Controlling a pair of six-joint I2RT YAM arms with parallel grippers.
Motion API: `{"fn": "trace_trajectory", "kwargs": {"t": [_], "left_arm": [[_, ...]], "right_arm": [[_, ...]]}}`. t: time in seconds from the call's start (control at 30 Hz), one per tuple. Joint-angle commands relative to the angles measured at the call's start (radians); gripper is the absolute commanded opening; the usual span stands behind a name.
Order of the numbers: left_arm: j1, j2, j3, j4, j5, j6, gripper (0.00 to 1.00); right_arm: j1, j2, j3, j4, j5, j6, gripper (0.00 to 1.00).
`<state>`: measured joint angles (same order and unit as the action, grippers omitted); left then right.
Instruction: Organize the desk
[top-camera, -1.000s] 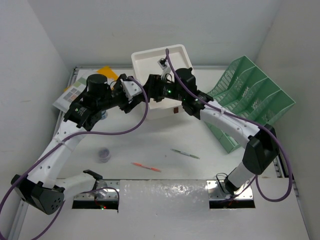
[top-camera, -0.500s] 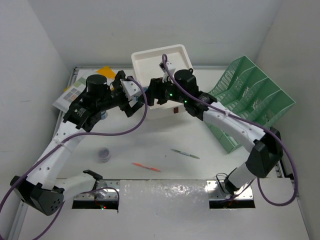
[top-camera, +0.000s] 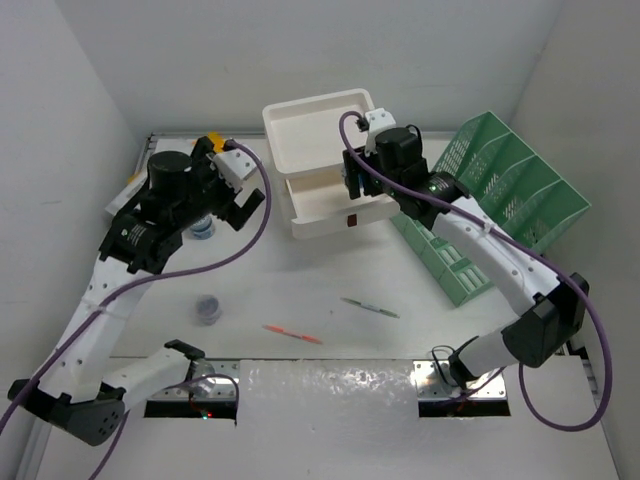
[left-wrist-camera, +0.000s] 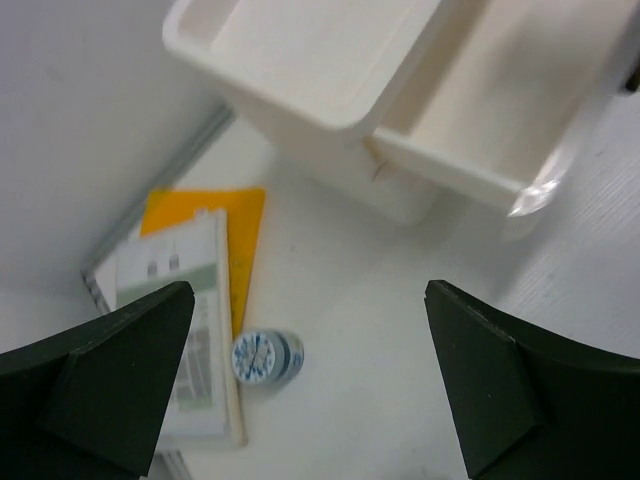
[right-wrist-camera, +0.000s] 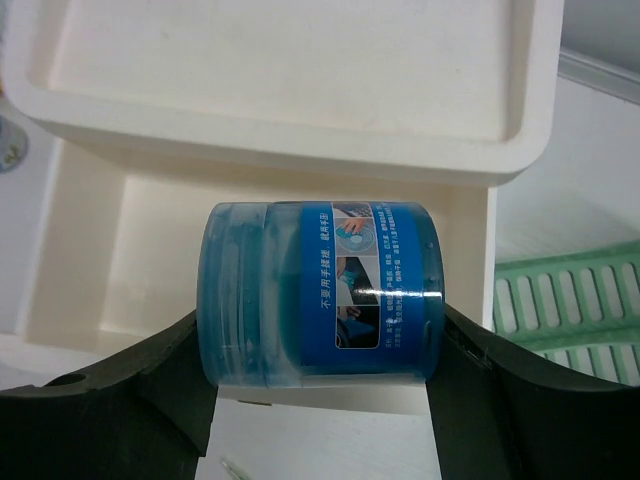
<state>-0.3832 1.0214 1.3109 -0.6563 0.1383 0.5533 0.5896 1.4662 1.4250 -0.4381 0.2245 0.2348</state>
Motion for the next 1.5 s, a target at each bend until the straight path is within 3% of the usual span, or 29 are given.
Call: {"fn": "trace_trajectory", "kwargs": {"t": [0.0, 0.07, 0.17, 0.2, 0.33, 0.4, 0.6, 1.1, 1.2, 1.47], "left_arm": [[0.117, 0.066, -0.048, -0.054, -0.076, -0.046, 1.00], [0.235, 0.121, -0.047, -0.051, -0.034, -0.047, 1.00], [0.303, 0.204, -0.056, -0.003, -0.045, -0.050, 1.00], [0.311, 0.242, -0.061, 0.021, -0.043, -0.049, 1.00], [0.348, 0.339, -0.055, 0.081, -0.042, -0.065, 1.00], [0.368, 0.422, -0.026, 0.096, -0.037, -0.081, 1.00], [0.434, 0.630, 0.056, 0.070, -0.019, -0.107, 1.00], [0.451, 0.853, 0.031, 0.152, -0.146, -0.124, 0.97], [0.460, 0.872, 0.030, 0.173, -0.183, -0.128, 0.90], [0.460, 0.841, -0.001, 0.141, -0.160, -0.119, 0.57]], "right_arm": [[-0.016, 0.034, 0.015, 0.015, 0.030, -0.032, 0.14], [-0.031, 0.054, 0.022, 0.022, 0.001, -0.026, 0.21], [-0.056, 0.088, 0.028, 0.032, -0.030, -0.014, 0.31], [-0.060, 0.095, 0.029, 0.033, -0.031, -0.012, 0.45], [-0.068, 0.123, 0.048, 0.016, -0.019, -0.029, 0.71], [-0.068, 0.129, 0.057, 0.007, -0.019, -0.037, 0.80], [-0.068, 0.089, 0.028, 0.025, -0.039, -0.055, 0.93], [-0.056, -0.050, -0.050, 0.079, -0.089, -0.051, 0.95], [-0.054, -0.075, -0.066, 0.084, -0.089, -0.049, 0.96], [-0.040, -0.118, -0.097, 0.088, -0.090, -0.045, 0.96]]}}
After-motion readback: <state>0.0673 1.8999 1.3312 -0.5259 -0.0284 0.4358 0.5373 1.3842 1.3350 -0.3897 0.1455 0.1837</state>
